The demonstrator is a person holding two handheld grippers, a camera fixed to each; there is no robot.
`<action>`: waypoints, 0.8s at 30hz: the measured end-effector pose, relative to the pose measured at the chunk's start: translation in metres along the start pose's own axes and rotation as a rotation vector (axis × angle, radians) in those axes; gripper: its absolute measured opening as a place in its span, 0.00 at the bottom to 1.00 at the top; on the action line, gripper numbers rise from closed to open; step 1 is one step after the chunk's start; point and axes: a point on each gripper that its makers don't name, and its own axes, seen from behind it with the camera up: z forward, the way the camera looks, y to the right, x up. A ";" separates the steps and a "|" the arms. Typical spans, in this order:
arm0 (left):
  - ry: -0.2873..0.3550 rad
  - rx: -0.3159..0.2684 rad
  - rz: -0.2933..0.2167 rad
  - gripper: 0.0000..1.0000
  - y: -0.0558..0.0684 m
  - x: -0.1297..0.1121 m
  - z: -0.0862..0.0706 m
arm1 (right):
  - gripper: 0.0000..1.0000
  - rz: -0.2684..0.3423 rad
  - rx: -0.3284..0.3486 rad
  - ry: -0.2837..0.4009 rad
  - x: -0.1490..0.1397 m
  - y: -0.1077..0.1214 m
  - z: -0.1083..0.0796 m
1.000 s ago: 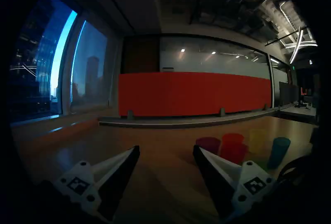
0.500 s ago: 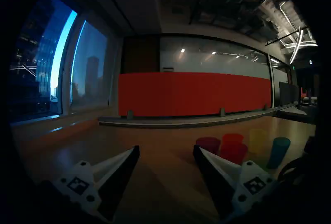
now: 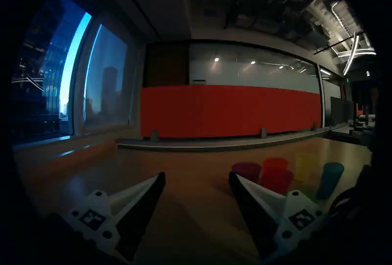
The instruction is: Pour water
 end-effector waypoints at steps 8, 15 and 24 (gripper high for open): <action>0.000 0.000 0.000 0.96 0.000 0.000 -0.001 | 1.00 0.010 -0.011 -0.013 -0.007 0.012 0.004; 0.000 0.000 0.000 0.96 0.000 0.000 -0.001 | 1.00 0.011 -0.009 -0.031 -0.012 0.012 0.003; 0.000 0.000 0.000 0.96 0.001 0.000 0.000 | 1.00 0.010 -0.006 -0.039 -0.013 0.011 0.004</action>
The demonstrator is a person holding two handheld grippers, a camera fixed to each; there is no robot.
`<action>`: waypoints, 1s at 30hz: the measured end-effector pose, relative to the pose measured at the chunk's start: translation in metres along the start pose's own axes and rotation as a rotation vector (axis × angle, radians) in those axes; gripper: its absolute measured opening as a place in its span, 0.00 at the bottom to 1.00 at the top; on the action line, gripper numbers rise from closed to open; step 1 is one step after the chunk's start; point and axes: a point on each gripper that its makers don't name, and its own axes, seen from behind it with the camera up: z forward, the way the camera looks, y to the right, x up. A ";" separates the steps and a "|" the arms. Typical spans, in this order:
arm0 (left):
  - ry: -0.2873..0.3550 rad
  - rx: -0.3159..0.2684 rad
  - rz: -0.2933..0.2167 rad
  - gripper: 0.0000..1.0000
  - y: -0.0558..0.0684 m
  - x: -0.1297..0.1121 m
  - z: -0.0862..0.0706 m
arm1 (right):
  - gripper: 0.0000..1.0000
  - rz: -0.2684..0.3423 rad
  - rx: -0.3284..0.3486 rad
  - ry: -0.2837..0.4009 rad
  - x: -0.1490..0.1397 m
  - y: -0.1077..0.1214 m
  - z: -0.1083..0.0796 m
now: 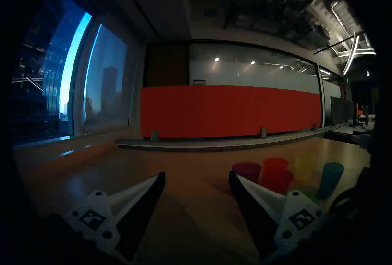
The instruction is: Pour water
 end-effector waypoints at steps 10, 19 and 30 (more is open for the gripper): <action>0.000 0.000 0.000 0.96 0.000 0.000 0.000 | 1.00 0.001 0.000 -0.002 0.001 -0.001 0.000; 0.000 0.000 0.000 0.96 0.000 0.000 0.000 | 1.00 0.000 0.000 -0.002 0.000 0.000 0.001; 0.000 0.000 0.000 0.96 0.000 0.000 0.000 | 1.00 0.001 0.000 -0.003 -0.001 0.000 0.001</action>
